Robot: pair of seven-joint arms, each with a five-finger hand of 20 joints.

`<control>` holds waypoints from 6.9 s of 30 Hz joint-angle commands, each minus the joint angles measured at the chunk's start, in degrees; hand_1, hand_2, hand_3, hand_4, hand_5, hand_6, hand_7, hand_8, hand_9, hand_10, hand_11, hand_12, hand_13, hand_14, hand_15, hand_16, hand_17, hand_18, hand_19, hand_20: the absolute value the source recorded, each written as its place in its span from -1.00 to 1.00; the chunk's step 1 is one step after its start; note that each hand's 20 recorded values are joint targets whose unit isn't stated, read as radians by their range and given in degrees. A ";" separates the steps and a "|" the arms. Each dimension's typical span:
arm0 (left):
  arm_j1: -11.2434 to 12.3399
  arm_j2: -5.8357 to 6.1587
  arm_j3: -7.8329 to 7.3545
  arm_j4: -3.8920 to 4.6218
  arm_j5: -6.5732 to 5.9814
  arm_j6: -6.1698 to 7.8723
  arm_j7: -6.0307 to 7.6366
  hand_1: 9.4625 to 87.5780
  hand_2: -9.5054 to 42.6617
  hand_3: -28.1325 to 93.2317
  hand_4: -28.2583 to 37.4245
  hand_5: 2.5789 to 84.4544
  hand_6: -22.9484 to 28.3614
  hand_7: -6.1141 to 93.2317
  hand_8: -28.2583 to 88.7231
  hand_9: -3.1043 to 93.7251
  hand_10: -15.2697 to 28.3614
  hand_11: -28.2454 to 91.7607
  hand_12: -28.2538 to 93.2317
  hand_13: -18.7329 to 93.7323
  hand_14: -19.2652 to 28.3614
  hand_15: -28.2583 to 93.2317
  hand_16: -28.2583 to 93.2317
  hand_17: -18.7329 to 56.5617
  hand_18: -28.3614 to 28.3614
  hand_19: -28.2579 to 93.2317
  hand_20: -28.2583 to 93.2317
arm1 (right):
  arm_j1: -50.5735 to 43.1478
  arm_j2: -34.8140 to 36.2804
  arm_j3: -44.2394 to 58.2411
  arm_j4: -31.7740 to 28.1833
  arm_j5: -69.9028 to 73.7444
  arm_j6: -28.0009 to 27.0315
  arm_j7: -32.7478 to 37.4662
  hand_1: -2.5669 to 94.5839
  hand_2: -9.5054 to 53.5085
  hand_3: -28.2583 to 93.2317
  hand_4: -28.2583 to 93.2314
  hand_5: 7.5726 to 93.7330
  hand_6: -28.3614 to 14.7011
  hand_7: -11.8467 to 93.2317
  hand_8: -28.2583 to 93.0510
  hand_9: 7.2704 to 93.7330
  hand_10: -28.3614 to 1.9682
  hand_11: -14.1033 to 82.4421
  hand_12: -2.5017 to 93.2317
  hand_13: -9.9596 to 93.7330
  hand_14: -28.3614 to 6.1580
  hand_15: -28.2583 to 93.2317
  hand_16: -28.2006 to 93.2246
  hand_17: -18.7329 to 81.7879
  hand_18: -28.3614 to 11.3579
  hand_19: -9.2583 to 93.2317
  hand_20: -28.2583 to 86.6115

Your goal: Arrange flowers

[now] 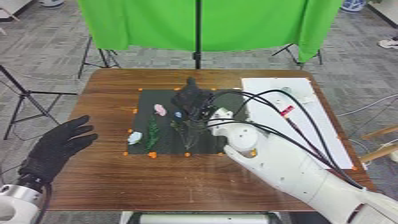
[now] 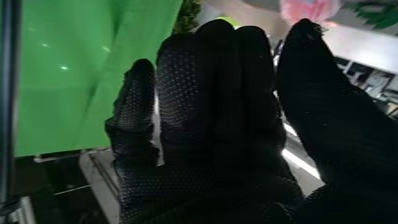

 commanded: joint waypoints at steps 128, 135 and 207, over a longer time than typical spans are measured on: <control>0.79 -1.21 -0.60 0.58 0.41 -1.50 -1.50 -0.57 -0.68 0.61 -0.96 -0.22 0.09 -0.47 -0.68 -0.28 0.34 -0.11 -0.27 -0.16 0.53 0.04 -0.57 -0.68 0.82 0.33 -0.53 | -12.95 3.90 11.78 -6.94 6.13 -2.91 3.20 -0.08 -1.00 0.78 -1.00 0.31 0.35 0.17 -0.57 0.60 0.43 -0.17 -0.01 0.45 0.22 0.52 -0.07 -0.04 -0.50 0.72 0.33; 0.81 -1.34 -0.72 0.53 0.49 -1.57 -1.69 -0.57 -0.67 0.61 -0.96 -0.22 0.09 -0.48 -0.68 -0.28 0.34 -0.11 -0.27 -0.16 0.53 0.04 -0.57 -0.68 0.82 0.33 -0.53 | -14.68 4.10 12.77 -9.15 6.98 -3.40 1.10 -0.25 -1.00 0.81 -1.00 0.31 0.35 0.06 -0.55 0.46 0.26 0.09 -0.34 0.41 0.16 0.53 -0.10 -0.08 -0.53 0.70 0.34; 1.17 -1.63 -0.97 0.31 0.64 -1.77 -1.72 -0.57 -0.67 0.61 -0.96 -0.21 0.10 -0.48 -0.68 -0.28 0.34 -0.11 -0.27 -0.16 0.53 0.04 -0.57 -0.68 0.82 0.33 -0.53 | -11.90 16.74 14.81 -6.35 14.06 7.94 0.25 0.00 -1.00 0.82 -1.00 0.43 0.47 0.23 -0.63 0.81 0.59 -0.21 0.00 0.65 0.46 0.46 -0.14 -0.15 -0.38 0.40 0.13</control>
